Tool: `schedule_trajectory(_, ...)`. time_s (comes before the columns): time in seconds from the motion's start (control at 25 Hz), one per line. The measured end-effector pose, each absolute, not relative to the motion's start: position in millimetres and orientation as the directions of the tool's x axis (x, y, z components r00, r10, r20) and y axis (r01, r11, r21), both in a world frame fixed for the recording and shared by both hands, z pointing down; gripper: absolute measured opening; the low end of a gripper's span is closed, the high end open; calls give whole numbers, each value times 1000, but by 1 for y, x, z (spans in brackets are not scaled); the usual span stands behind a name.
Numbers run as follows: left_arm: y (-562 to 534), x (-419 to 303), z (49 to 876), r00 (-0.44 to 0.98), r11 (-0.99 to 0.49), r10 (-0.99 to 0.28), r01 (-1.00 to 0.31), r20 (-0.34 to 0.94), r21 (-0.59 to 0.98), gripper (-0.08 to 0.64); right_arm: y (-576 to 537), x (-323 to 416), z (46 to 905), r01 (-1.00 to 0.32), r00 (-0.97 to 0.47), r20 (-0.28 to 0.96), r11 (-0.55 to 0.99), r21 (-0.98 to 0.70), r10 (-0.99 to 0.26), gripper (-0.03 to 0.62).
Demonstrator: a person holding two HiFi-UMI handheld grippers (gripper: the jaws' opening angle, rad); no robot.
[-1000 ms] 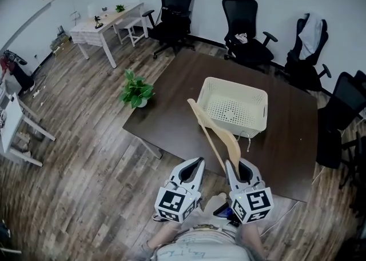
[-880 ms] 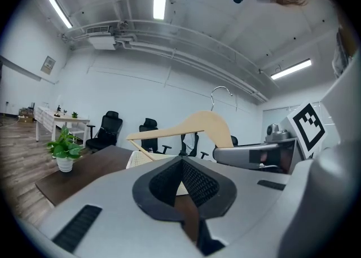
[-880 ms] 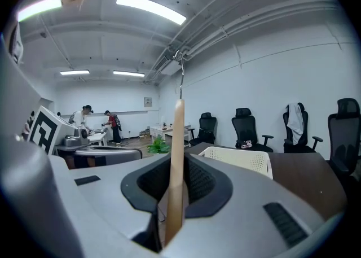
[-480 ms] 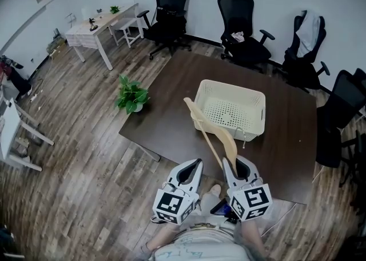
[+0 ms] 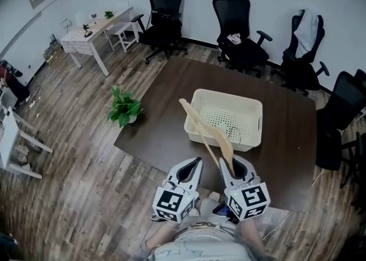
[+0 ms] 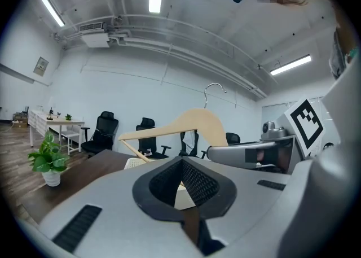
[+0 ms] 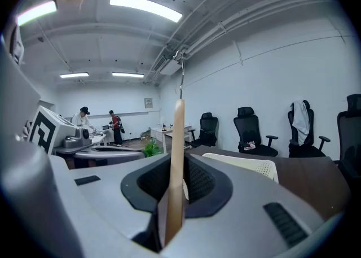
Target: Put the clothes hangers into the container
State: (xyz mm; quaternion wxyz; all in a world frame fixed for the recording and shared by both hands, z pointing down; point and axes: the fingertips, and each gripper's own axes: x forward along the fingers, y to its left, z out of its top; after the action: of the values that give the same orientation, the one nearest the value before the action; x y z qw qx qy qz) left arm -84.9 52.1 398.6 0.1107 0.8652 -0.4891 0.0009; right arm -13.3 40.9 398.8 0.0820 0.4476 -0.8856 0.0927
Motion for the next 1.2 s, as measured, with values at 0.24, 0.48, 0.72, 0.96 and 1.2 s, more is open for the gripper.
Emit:
schedule_trajectory(0.24, 20, -69, 391, 535, -513, -838, -838, 103, 184, 11, 13, 1, 394, -813, -579, 228, 574, -94, -783, 60)
schedule_trajectory(0.48, -6, -43, 394, 550, -526, -827, -830, 116, 187, 11, -11, 21, 394, -816, -575, 234, 571, -91, -784, 60)
schedule_trajectory(0.72, -25, -24, 391, 558, -535, -822, -825, 114, 180, 11, -29, 41, 397, -821, -567, 243, 563, -93, -787, 60)
schedule_trajectory(0.96, -36, -5, 392, 559, -537, -823, -824, 102, 181, 11, -39, 58, 406, -815, -577, 247, 571, -103, -779, 60)
schedule_trajectory(1.2, -41, 6, 396, 565, -541, -817, -821, 117, 184, 11, -44, 67, 409, -815, -577, 251, 570, -105, -777, 60)
